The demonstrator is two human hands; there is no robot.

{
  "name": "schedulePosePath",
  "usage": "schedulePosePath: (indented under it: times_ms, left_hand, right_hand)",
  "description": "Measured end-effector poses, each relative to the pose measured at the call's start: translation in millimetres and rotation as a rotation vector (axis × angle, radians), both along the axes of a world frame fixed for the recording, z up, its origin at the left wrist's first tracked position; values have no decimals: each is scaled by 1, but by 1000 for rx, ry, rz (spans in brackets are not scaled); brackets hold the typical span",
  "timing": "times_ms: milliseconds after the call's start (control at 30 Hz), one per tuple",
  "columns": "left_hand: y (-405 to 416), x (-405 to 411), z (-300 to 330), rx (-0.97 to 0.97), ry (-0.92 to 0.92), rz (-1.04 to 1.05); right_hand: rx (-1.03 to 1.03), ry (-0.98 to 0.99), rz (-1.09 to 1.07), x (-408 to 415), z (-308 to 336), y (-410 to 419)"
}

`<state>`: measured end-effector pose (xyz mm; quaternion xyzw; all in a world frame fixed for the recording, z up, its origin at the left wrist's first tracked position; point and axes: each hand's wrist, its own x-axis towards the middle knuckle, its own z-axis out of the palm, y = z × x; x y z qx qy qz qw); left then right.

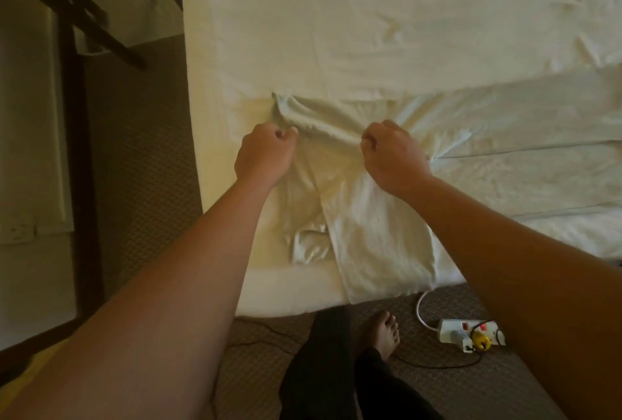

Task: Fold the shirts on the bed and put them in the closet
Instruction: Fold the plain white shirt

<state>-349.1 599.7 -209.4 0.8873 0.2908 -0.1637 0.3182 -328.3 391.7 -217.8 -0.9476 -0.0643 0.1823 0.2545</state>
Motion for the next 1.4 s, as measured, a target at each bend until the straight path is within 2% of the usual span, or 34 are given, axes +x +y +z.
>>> schedulePosePath:
  times_ms: [100,233,400,467,533,600,633,700,767,867,1033,1133,1233,1400]
  left_hand:
    - [0,23,-9,-106,-26,77]
    - [2,47,-25,-153,-14,163]
    - [28,51,-36,-228,23,221]
    - [30,49,-31,-125,20,117]
    - [22,41,-24,178,-114,-48]
    - [11,29,-27,359,-295,-314]
    - [8,24,-34,391,-305,-472]
    - [10,19,-49,411,-183,-698]
    - [22,20,-60,381,-35,-735]
    - [37,18,-70,372,11,-768]
    - [32,23,-59,408,66,-768]
    - [21,17,-40,487,12,-719]
    - [-2,-15,-18,455,-89,-618]
    - [-52,-104,0,294,-41,-254]
  right_hand:
    - [-55,-29,-32,33,-7,0]
    - [-191,35,-2,69,-17,-1]
    - [-198,42,-53,90,-26,0]
    - [-207,9,-65,86,-27,3]
    - [-213,-135,-58,72,-29,6]
    - [-187,-266,-21,53,-30,6]
    - [-183,-292,21,43,-32,6]
    - [-221,-248,131,29,-39,3]
    - [-324,-127,205,21,-48,-6]
    - [-421,18,276,20,-59,-23]
    - [-388,59,307,23,-52,-26]
    - [-374,19,298,9,-37,-33]
    - [-336,-32,300,-21,-24,-42]
    - [-308,-23,310,-76,-18,-64]
